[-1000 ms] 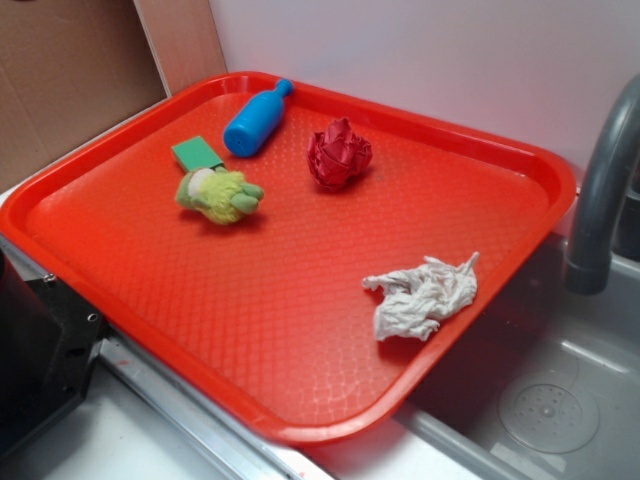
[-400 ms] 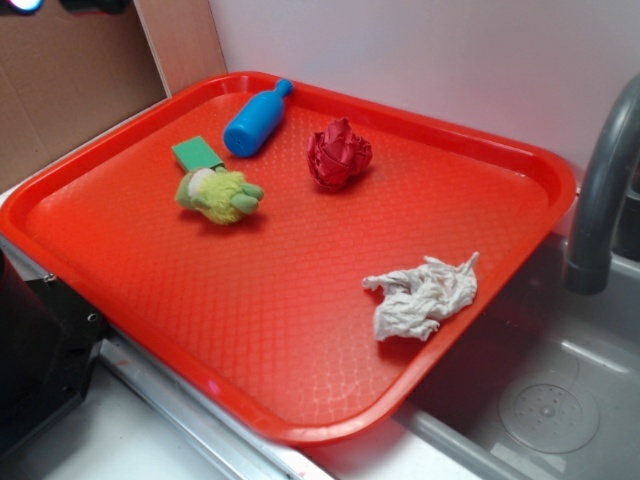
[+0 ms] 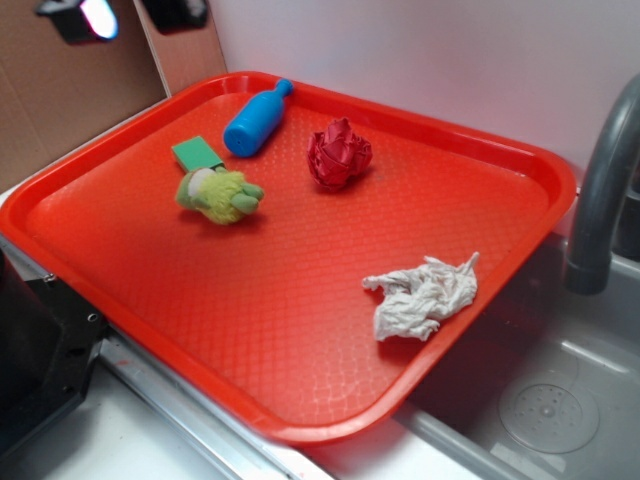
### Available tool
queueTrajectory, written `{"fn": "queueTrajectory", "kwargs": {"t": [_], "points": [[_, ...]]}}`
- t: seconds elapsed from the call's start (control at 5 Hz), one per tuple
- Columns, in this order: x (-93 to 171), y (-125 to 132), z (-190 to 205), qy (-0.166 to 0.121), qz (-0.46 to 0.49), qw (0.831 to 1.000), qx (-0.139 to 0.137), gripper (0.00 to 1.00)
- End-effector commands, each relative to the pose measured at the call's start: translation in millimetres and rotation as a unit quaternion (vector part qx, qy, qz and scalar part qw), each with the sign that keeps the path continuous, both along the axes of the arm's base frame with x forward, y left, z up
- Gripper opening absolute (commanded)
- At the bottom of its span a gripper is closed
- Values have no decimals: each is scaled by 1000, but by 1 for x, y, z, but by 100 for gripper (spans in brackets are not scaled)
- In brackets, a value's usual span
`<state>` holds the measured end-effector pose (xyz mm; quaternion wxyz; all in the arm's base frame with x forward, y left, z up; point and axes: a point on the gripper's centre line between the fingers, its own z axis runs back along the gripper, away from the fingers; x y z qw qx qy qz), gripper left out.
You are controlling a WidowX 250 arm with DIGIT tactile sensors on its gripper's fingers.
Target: Grab the blue bottle.
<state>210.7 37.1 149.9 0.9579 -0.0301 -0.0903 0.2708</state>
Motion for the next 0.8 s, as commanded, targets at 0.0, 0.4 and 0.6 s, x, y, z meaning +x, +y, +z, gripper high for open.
{"fn": "queueTrajectory", "kwargs": {"t": [0.0,0.4,0.6], "points": [[51,27,-33,-36,15,998,55,100],[84,43,-78,-44,33,996,76,100],[95,47,-100,-42,36,994,94,100]]}}
